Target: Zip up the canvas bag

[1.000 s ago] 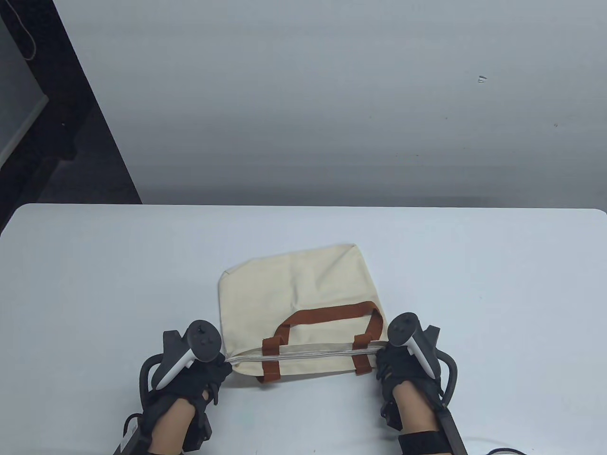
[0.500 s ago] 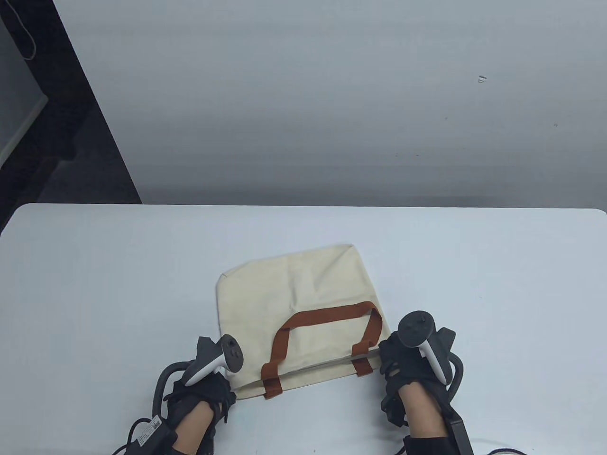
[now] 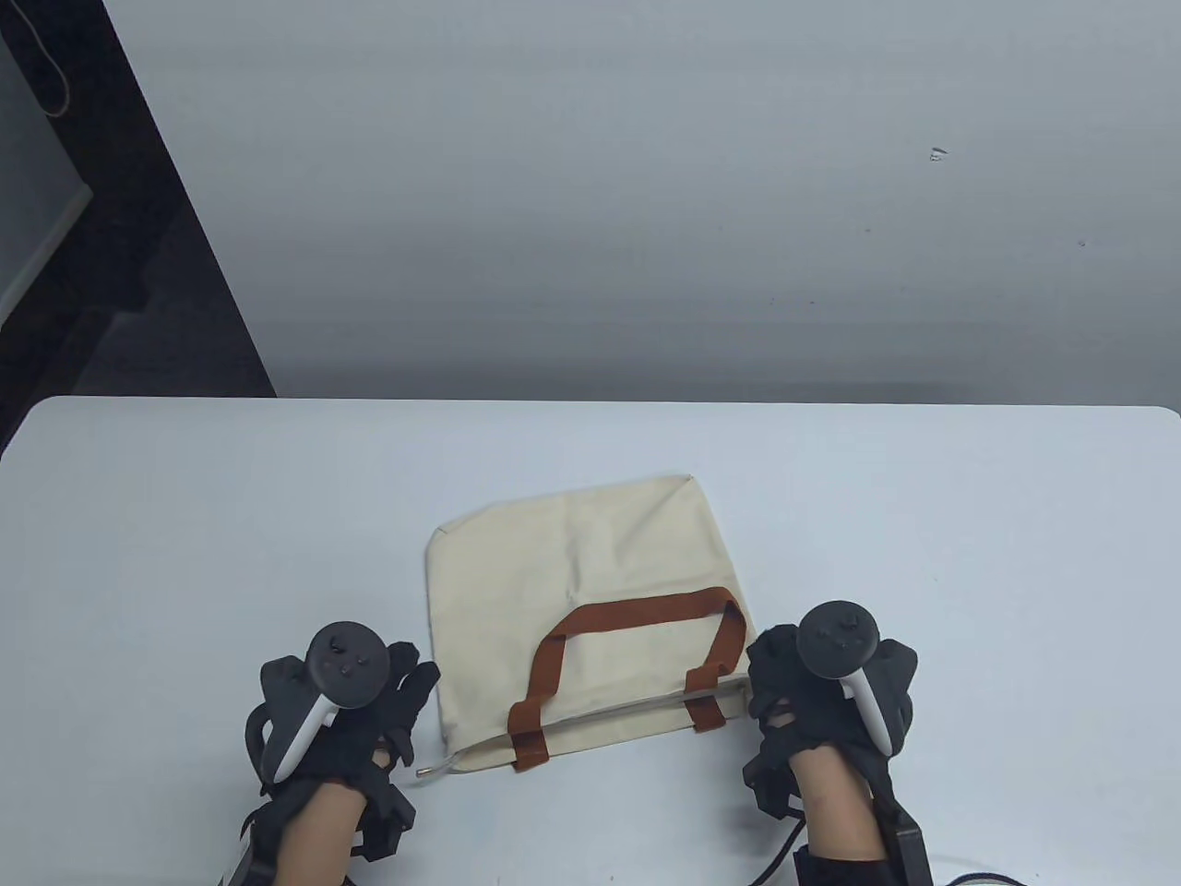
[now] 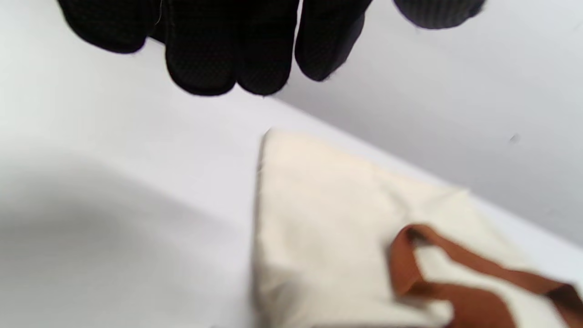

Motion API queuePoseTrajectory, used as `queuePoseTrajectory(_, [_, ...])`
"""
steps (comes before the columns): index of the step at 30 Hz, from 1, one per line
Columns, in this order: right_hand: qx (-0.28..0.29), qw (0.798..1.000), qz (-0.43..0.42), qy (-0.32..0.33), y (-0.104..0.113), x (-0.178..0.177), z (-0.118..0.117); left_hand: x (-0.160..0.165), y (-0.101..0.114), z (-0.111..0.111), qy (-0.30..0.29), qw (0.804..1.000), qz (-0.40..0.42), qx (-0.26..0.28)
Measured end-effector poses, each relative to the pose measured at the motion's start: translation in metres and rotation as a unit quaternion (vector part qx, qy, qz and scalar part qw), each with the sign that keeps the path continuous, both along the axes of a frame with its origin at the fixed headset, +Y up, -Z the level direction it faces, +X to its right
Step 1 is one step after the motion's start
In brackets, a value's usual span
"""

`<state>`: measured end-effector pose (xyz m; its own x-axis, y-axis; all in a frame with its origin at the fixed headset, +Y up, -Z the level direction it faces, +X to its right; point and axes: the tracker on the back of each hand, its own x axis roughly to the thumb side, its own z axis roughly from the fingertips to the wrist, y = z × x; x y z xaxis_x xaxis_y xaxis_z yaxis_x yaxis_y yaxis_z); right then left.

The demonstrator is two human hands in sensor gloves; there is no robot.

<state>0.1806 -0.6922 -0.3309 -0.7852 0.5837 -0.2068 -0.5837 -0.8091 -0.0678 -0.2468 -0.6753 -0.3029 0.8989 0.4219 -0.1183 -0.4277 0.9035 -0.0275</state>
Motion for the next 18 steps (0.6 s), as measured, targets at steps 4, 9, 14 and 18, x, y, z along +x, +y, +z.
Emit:
queuePoseTrajectory(4, [0.084,0.994,0.042,0.049,0.023,-0.024,0.011,0.018,0.013,0.010,-0.037,0.996,-0.008,0.078])
queuePoseTrajectory(9, [0.145,0.974,0.125,0.122,0.034,-0.062,0.024,0.047,0.017,0.021,-0.071,0.990,-0.056,0.109])
queuePoseTrajectory(14, [0.154,0.956,0.186,0.164,0.030,-0.086,0.029,0.068,0.012,0.025,-0.099,0.986,-0.093,0.101])
queuePoseTrajectory(18, [0.116,0.949,0.216,0.200,0.015,-0.097,0.026,0.078,0.003,0.025,-0.115,0.982,-0.122,0.086])
